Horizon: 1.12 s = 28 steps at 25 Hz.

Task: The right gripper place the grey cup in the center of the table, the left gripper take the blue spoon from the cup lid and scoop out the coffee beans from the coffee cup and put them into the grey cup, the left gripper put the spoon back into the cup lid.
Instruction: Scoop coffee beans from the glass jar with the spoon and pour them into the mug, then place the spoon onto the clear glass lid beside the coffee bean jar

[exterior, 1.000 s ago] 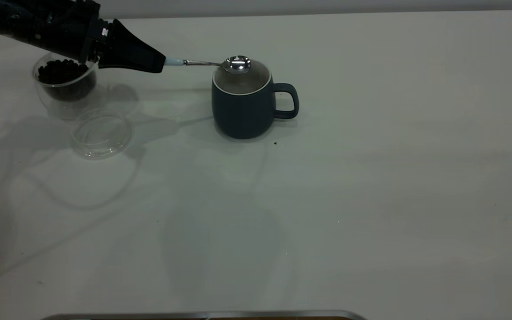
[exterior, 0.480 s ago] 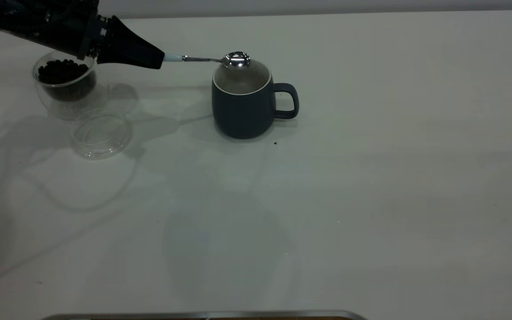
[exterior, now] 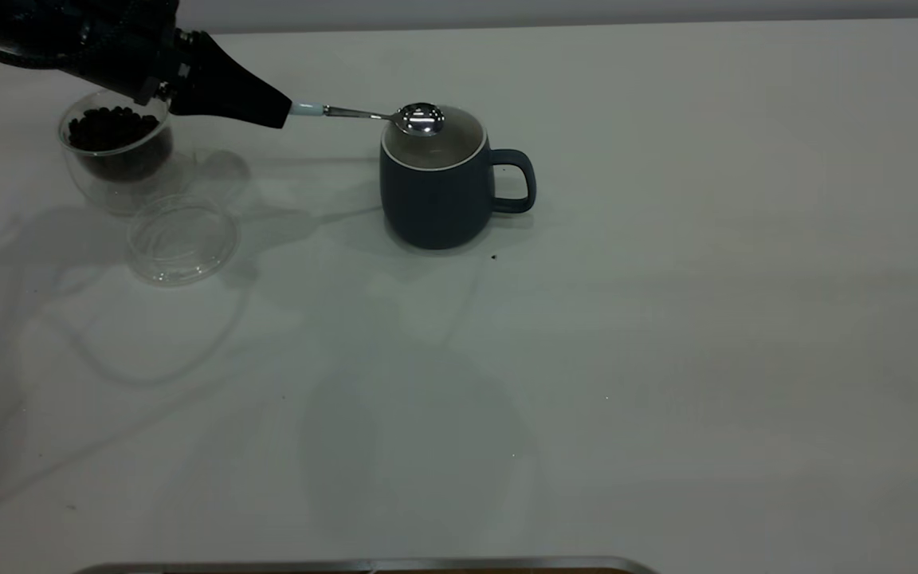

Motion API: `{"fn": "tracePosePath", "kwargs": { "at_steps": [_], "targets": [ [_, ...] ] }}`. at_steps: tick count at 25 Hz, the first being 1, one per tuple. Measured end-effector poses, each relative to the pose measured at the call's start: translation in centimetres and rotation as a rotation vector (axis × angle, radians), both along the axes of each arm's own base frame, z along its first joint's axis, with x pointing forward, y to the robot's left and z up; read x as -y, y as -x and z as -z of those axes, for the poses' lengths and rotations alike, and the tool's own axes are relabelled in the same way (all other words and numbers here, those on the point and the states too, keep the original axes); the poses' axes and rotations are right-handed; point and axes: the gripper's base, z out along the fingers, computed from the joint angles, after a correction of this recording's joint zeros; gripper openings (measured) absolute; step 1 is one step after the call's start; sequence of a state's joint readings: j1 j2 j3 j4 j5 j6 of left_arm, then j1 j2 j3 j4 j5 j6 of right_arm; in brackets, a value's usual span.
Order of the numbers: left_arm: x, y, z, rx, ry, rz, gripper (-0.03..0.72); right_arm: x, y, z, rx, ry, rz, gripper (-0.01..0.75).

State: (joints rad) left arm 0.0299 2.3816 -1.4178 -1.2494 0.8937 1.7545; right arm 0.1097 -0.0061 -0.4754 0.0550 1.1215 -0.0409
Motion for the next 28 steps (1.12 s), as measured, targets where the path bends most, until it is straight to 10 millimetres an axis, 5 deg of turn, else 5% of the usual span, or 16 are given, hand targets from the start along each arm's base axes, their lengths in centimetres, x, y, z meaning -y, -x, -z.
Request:
{"fn": "tracePosePath", "kwargs": {
  "at_steps": [6, 13, 19, 28],
  "targets": [
    [0.2, 0.2, -1.6, -0.018, 0.037, 0.010, 0.134, 0.0, 0.0, 0.0, 0.000, 0.000, 0.000, 0.241],
    [-1.2, 0.4, -7.7, -0.085, 0.125, -0.064, 0.134, 0.0, 0.0, 0.0, 0.000, 0.000, 0.000, 0.241],
    [-4.6, 1.7, -12.5, -0.183, 0.155, -0.127, 0.134, 0.0, 0.0, 0.0, 0.000, 0.000, 0.000, 0.241],
    [-13.0, 3.0, -10.9, -0.312, 0.071, -0.321, 0.134, 0.0, 0.0, 0.0, 0.000, 0.000, 0.000, 0.241]
  ]
}}
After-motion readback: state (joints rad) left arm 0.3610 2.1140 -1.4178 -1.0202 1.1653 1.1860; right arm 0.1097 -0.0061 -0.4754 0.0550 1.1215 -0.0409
